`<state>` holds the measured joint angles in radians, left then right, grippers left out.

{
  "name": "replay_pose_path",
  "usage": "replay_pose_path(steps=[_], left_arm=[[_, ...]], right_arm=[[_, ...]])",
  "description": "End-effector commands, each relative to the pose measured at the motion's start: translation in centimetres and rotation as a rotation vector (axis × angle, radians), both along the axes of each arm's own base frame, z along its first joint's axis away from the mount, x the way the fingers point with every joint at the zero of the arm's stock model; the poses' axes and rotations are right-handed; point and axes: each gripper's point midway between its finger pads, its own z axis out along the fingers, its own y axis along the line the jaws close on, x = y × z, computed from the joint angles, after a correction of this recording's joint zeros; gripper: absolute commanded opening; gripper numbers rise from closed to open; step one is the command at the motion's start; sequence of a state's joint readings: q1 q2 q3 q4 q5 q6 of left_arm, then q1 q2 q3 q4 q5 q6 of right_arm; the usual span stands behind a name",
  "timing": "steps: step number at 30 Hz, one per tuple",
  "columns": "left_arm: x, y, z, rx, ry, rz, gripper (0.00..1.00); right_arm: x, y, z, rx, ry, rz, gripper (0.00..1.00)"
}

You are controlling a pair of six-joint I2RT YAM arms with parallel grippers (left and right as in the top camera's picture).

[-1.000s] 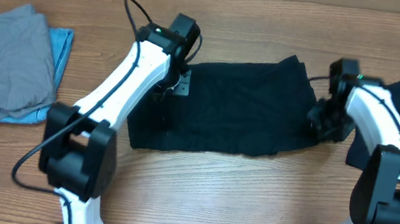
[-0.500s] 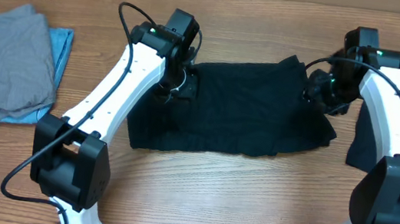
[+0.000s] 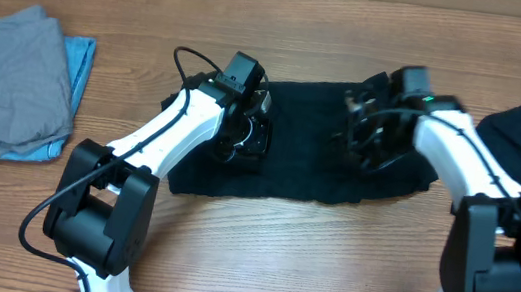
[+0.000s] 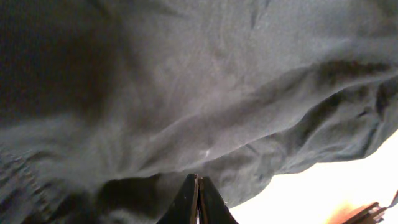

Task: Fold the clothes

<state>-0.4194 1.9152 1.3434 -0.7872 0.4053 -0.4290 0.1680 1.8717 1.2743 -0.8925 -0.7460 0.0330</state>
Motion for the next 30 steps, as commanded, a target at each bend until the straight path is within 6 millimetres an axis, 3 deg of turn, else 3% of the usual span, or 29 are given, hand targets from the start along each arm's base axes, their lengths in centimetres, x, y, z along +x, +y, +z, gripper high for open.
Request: replay_pose_path(steps=[1,4,8,16,23,30], left_arm=[[-0.4,-1.3,0.3,-0.050,0.010,0.001,0.04],[-0.1,-1.5,0.3,-0.049,-0.004,0.012,0.04],[-0.3,-2.2,-0.4,-0.060,-0.021,0.006,0.04],[-0.1,-2.3,-1.3,-0.072,-0.030,0.037,0.04],[0.3,-2.5,-1.5,-0.086,-0.056,0.043,0.04],[0.1,-2.4,-2.7,-0.097,-0.062,0.060,0.04]], right_arm=[[-2.0,3.5,0.8,0.075,-0.045,0.108,0.04],[-2.4,4.5,0.0,0.032,-0.046,0.119,0.04],[-2.2,4.4,-1.7,-0.073,-0.044,0.074,0.04],[-2.1,4.2,-1.9,-0.091,-0.050,0.072,0.04],[-1.7,2.7,-3.0,-0.201,-0.041,0.021,0.04],[-1.3,2.8,-3.0,-0.198,-0.060,0.018,0.04]])
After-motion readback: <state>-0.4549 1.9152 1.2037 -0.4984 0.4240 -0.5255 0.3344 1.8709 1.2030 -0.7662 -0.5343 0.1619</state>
